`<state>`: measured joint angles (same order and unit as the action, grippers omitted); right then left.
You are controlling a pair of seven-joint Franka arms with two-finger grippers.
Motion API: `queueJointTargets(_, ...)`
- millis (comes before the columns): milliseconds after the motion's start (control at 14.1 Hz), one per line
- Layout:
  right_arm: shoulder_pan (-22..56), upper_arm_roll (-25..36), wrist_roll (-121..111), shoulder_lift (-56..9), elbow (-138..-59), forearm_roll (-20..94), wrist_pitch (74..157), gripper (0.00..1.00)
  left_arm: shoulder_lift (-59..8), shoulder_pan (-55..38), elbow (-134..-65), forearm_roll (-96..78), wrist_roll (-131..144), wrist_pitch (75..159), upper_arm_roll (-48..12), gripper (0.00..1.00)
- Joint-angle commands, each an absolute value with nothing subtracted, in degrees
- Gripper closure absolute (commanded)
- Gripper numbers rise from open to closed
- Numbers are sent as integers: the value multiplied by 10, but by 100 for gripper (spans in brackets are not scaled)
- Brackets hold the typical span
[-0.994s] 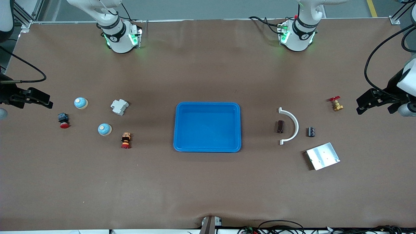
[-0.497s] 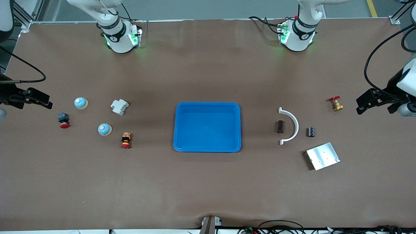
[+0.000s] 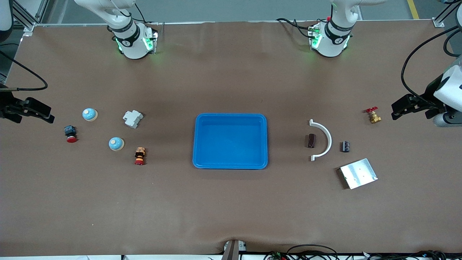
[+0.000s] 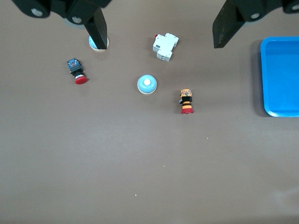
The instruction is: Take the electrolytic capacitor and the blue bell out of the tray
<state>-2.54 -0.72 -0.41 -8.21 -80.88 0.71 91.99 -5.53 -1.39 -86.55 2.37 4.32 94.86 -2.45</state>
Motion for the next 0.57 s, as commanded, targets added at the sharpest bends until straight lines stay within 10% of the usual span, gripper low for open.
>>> queueJointTargets(0,-40,-11,4,-69,-813,30,920,0,-55,-11,-861,11,33,936,-25,0)
queueJointTargets(497,-43,-13,55,-63,-817,33,920,0,-63,-11,-861,7,31,907,-23,0)
